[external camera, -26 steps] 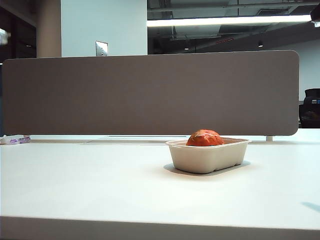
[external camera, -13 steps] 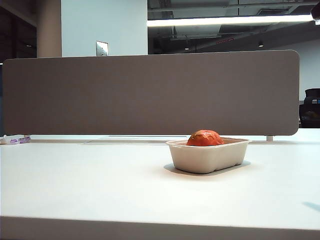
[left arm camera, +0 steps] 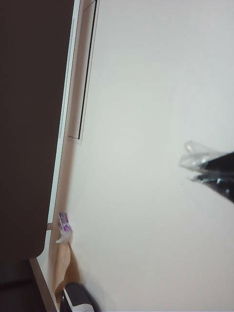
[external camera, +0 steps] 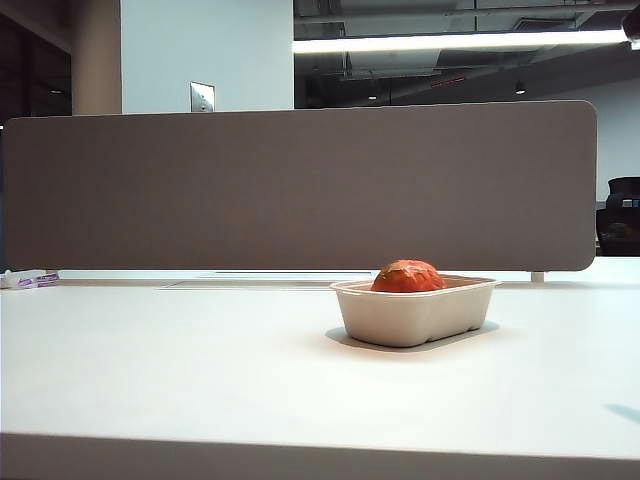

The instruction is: Pick up the orange and place it into the paper lunchbox.

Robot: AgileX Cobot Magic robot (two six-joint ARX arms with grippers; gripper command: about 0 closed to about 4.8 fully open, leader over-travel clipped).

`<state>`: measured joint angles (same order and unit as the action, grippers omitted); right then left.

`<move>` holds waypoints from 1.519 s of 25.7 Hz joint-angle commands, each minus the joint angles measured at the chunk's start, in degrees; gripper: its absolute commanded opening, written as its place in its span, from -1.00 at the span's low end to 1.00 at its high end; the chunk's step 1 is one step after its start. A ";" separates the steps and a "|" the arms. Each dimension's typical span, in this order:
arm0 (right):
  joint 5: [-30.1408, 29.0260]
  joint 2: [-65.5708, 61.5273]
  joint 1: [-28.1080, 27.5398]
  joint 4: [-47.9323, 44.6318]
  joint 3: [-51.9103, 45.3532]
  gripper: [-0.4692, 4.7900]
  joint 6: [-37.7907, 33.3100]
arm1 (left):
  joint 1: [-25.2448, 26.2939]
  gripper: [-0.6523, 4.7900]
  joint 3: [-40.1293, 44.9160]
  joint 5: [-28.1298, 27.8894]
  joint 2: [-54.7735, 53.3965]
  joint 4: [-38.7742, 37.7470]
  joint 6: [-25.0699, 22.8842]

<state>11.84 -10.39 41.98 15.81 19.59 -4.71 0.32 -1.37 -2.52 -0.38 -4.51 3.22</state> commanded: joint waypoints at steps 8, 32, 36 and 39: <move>0.02 0.00 -0.02 -0.81 0.15 -0.82 -0.17 | -6.16 -0.78 1.18 -1.77 0.20 1.22 -4.79; 3.87 4.42 -7.91 -3.21 -6.12 -0.82 -0.17 | -5.99 -0.78 1.18 -1.70 0.17 1.16 -4.76; -0.28 9.73 -19.67 -8.79 -13.94 -0.82 -0.15 | -5.99 -0.78 1.18 -1.70 0.17 1.16 -4.74; -4.98 10.25 -24.94 -11.89 -16.39 -0.82 -0.17 | -5.99 -0.78 1.18 -1.73 0.17 1.14 -4.74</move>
<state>10.13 -0.32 18.28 7.57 3.64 -4.82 -5.76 -0.30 -4.14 -0.40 -3.81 -1.50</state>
